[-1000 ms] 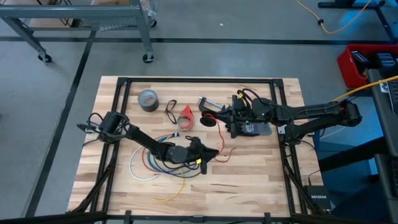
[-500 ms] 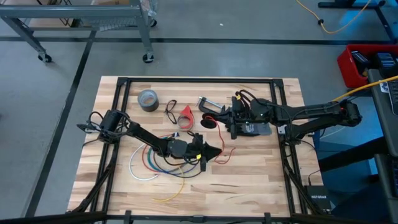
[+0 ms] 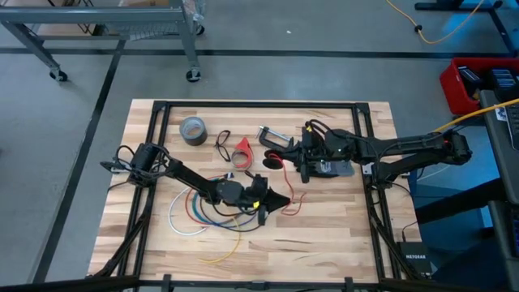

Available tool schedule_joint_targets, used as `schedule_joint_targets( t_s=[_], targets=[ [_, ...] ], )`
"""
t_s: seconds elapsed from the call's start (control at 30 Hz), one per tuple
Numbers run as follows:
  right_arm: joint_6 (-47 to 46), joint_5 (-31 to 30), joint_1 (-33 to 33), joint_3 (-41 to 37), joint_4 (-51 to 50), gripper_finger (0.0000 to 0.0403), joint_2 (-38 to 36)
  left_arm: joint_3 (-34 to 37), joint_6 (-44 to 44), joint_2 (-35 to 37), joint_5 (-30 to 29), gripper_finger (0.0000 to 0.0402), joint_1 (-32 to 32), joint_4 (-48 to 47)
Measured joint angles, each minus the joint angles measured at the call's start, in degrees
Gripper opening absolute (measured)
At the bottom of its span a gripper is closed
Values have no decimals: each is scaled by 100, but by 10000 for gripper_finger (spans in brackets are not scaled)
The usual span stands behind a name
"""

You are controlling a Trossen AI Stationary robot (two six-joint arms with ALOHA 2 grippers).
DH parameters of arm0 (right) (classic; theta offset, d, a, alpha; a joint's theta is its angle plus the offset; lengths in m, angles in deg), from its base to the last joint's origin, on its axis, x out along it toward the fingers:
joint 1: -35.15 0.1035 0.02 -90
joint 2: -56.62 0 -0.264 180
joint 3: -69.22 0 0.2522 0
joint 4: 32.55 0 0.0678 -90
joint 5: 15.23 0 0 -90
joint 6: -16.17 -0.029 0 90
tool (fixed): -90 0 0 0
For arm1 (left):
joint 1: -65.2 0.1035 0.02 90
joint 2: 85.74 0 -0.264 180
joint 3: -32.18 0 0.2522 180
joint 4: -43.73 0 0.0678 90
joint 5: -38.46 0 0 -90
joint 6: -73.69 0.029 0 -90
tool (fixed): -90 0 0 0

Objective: Coil cords
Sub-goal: Coil the orange wire on the spool

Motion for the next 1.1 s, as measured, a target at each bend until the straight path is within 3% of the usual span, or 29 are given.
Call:
schedule_joint_targets(
  t_s=[0.2,0.53,0.77,1.1],
  targets=[
    [53,14,0,0,-48,5,-1,0,-74,2,356,45,0,227],
    [42,901,4,0,-54,5,0,0,-140,2,418,45,96,150],
    [37,857,4,0,-43,5,-1,0,-235,2,418,45,97,165],
    [49,257,0,0,-24,5,-1,-2,-238,2,416,45,63,170]
  ],
)
